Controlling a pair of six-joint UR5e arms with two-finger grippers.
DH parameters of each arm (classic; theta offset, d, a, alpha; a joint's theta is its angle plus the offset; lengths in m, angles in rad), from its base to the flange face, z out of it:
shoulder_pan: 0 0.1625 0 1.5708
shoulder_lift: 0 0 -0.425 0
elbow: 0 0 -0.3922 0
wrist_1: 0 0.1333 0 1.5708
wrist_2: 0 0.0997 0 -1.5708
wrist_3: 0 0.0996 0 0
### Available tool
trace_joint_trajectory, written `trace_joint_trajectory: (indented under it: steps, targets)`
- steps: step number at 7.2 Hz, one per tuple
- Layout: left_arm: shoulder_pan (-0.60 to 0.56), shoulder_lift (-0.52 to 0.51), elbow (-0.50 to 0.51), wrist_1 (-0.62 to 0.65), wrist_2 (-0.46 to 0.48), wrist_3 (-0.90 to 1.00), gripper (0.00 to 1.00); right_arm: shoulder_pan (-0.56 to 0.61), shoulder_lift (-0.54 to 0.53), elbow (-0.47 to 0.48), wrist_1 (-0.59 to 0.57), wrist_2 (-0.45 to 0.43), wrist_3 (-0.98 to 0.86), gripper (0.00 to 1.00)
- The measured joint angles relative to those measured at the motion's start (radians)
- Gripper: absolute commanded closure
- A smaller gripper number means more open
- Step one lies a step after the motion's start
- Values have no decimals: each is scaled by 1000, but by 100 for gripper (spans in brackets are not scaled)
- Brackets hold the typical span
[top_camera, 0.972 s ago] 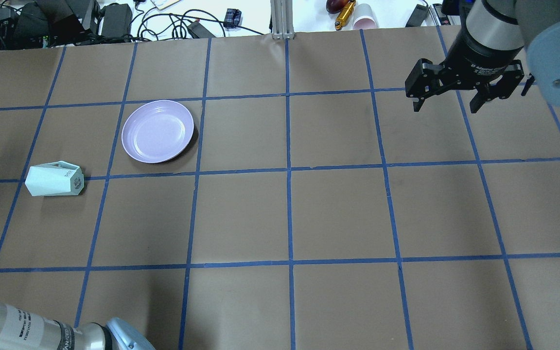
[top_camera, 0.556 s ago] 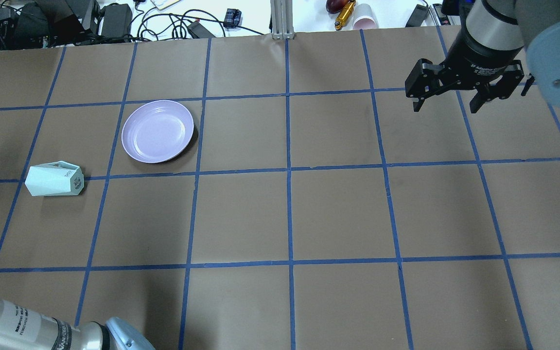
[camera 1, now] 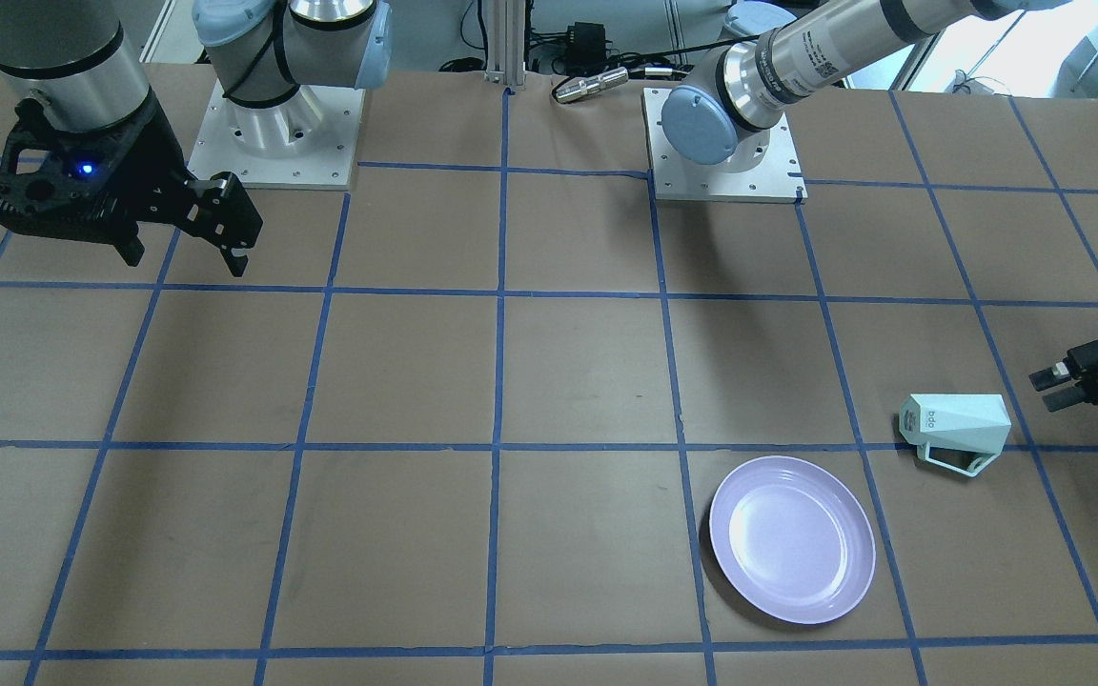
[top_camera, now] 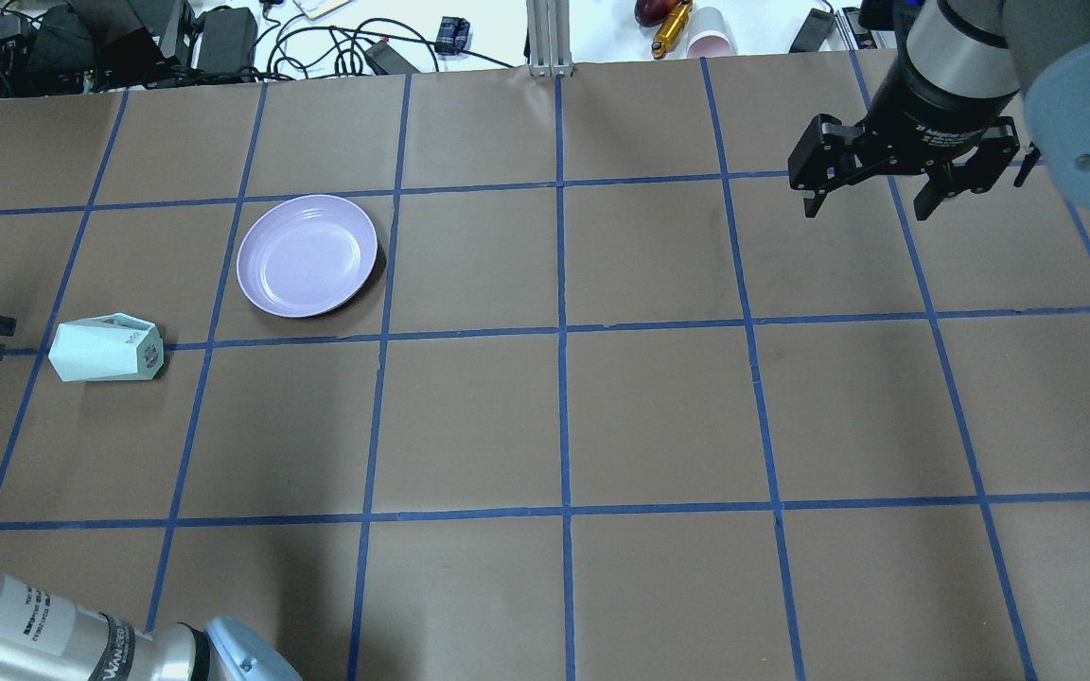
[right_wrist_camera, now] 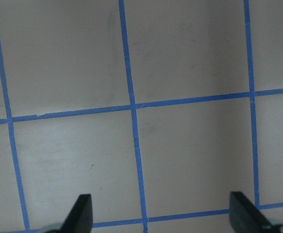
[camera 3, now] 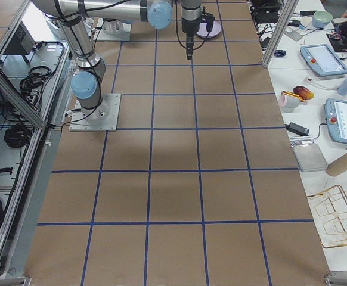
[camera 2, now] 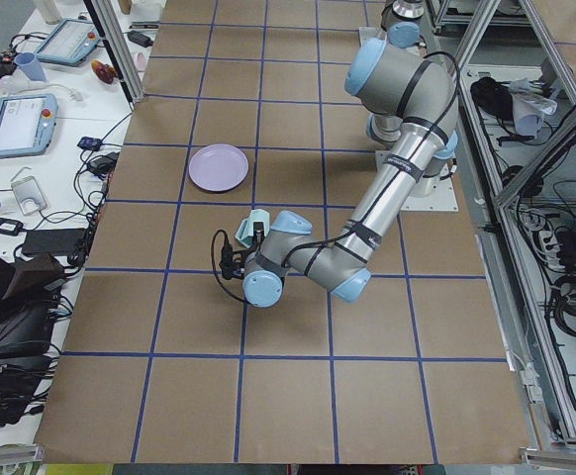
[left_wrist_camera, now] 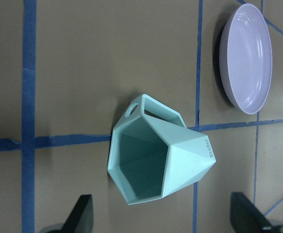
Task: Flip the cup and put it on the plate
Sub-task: 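Lower the left gripper into the mug's opening and close on its rim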
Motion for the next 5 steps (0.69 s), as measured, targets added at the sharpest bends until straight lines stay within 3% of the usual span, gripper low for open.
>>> trace_joint_trajectory:
  steps: [5]
  targets:
    - [12,-91,91,-147,-5,129,0,0,-1,0,0,0,0,0]
